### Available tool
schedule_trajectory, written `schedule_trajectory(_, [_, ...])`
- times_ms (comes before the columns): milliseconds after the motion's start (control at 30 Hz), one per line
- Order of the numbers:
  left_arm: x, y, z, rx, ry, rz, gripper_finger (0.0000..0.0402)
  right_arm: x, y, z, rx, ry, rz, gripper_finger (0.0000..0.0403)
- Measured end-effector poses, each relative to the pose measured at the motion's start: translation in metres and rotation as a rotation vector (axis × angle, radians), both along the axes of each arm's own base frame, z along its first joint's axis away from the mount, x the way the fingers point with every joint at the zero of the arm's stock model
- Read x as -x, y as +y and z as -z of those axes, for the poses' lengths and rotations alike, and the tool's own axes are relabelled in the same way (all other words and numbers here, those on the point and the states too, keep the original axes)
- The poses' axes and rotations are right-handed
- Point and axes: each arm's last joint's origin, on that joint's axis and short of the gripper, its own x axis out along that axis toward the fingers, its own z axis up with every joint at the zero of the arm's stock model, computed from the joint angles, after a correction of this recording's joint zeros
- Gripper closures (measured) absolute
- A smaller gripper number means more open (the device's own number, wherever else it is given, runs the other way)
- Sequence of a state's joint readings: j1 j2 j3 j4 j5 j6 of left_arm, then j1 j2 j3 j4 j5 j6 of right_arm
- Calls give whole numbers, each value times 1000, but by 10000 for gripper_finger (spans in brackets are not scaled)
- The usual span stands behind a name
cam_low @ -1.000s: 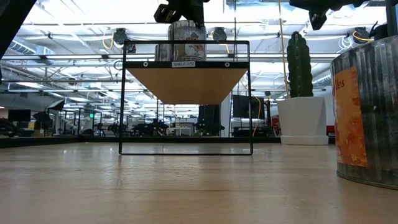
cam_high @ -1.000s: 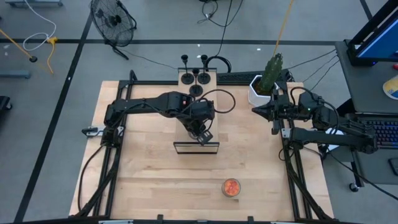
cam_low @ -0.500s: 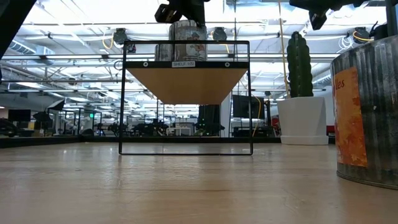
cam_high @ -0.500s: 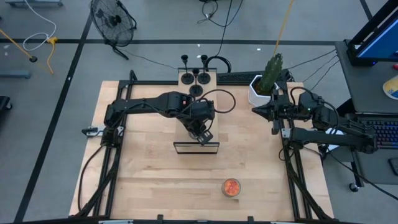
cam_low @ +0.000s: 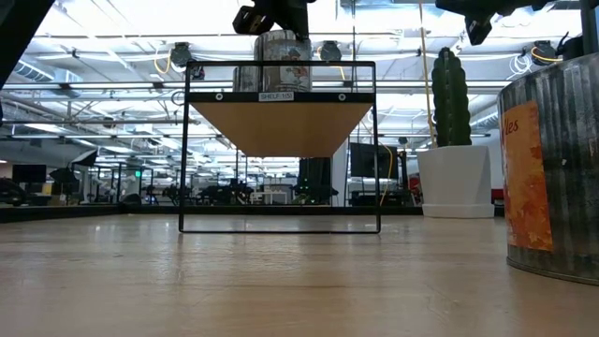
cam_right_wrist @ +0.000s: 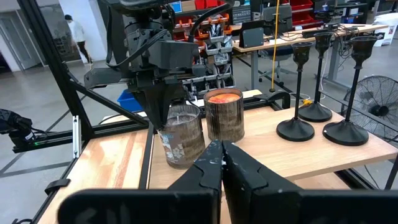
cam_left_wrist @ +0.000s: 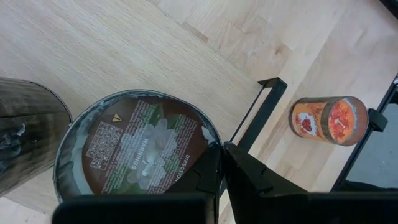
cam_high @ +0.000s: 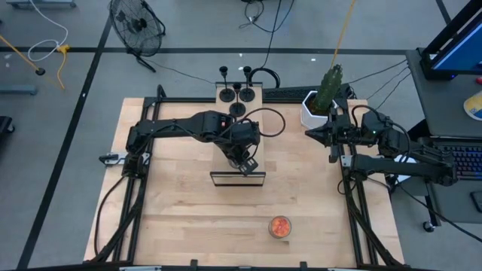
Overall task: Pick & Place candle stick holders
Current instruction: Put the brown scented candle on the shelf
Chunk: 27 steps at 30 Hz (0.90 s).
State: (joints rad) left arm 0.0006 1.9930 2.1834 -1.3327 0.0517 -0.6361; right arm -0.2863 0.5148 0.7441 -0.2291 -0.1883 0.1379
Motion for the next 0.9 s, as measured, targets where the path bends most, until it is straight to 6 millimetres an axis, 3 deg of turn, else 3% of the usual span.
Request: schedule_trajectory(900, [0, 1, 0, -34, -2, -12, 380, 0, 0, 0, -7, -1, 1, 403])
